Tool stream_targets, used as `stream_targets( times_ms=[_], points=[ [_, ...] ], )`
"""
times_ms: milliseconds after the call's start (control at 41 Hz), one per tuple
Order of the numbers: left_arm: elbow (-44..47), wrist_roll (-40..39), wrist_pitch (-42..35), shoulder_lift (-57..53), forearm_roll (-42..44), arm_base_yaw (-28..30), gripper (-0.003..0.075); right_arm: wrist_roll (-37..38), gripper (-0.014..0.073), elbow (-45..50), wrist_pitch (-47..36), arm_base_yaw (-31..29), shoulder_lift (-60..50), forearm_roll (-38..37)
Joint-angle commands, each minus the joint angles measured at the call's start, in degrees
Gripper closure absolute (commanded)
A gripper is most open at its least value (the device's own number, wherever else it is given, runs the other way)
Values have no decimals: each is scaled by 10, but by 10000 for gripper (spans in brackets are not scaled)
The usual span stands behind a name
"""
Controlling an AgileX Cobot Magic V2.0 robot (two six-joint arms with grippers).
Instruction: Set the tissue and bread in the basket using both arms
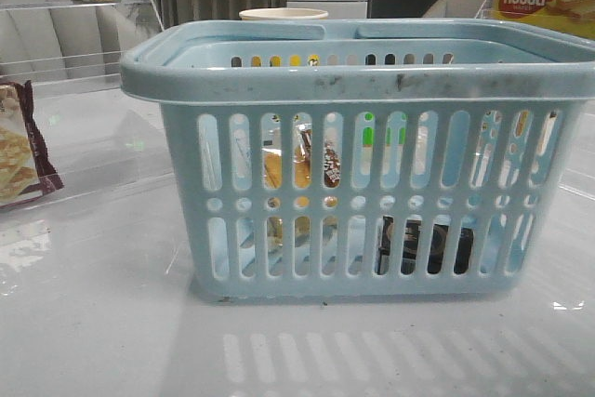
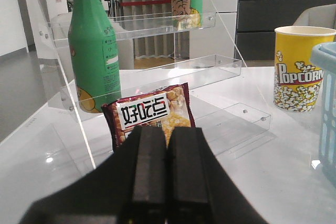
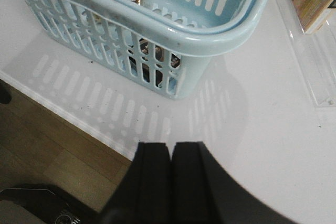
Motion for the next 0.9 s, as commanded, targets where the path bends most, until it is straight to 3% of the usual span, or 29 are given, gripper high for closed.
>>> stream_targets(
  times_ms=[0, 244, 390, 877],
  points=[
    [-1, -1, -53, -9, -6, -2, 629, -6, 538, -15, -36, 0, 3, -2],
    [-1, -6, -58, -9, -2, -2, 629, -6, 538, -15, -36, 0, 3, -2],
    [-1, -69, -58, -9, 56, -2, 629, -6, 538, -15, -36, 0, 3, -2],
    [-1, -70, -58, -9, 59, -2, 629, -6, 538, -15, -36, 0, 3, -2]
  ],
)
